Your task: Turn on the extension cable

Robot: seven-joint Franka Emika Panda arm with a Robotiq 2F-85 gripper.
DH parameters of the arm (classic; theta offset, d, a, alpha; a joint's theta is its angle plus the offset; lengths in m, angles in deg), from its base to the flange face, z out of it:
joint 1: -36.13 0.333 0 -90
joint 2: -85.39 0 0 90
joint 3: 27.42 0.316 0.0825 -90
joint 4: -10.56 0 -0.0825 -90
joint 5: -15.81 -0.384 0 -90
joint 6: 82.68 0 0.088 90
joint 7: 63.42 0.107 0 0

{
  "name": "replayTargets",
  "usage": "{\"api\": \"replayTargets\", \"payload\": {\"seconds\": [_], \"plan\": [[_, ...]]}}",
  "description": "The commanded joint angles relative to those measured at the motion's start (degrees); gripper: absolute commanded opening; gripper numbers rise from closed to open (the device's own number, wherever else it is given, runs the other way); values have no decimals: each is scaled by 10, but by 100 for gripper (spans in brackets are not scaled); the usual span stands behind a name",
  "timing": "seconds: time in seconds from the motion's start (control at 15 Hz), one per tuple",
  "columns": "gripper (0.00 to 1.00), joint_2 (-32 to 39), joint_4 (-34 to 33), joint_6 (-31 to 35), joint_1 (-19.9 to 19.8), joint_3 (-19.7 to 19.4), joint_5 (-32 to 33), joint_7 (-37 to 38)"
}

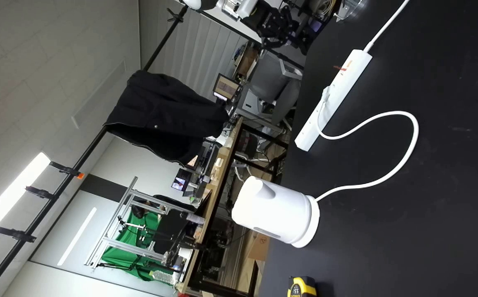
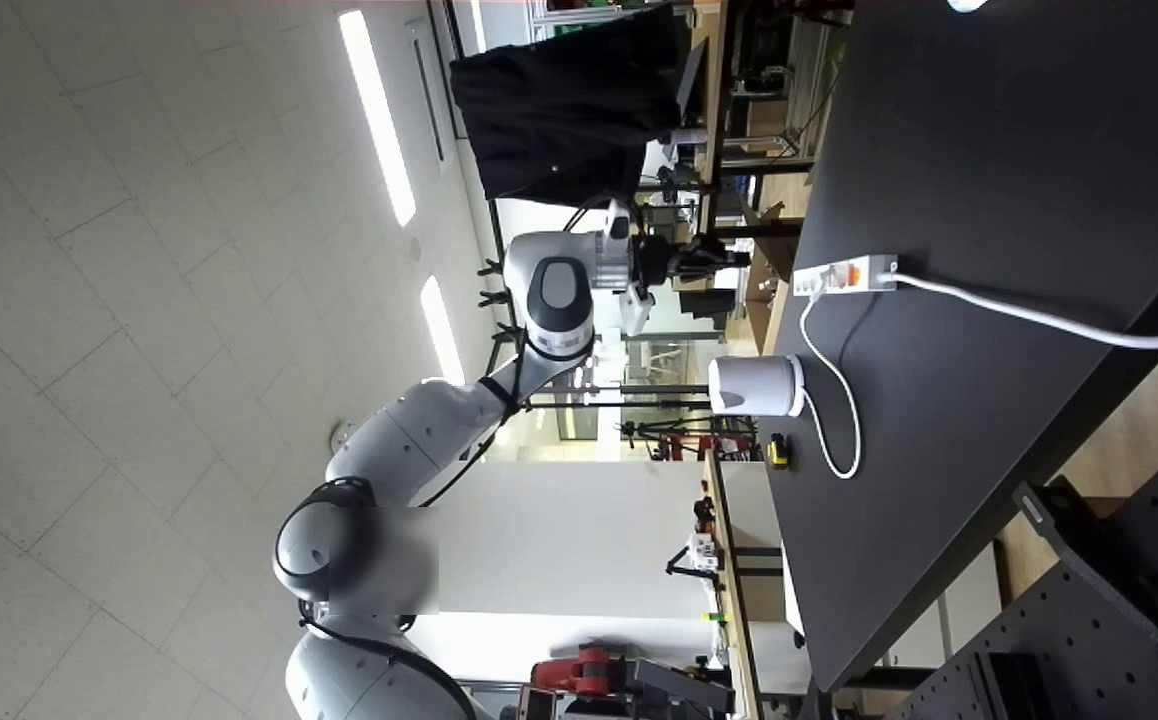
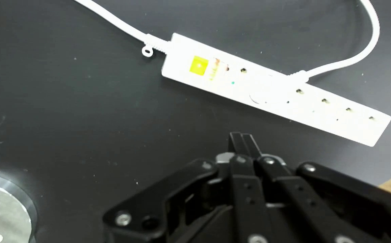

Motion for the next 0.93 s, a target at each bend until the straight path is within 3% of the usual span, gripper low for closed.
{"api": "replayTargets", "payload": {"seconds": [0.0, 0.13, 0.2, 0.67, 0.87], "plan": [[0, 21, -26, -41, 6, -6, 6, 39], [0, 30, -35, -72, 10, -13, 25, 42], [1, 18, -10, -39, 2, -2, 10, 16], [1, 23, -17, -56, 3, -5, 18, 18], [0, 38, -7, -29, 7, -2, 16, 20]]}}
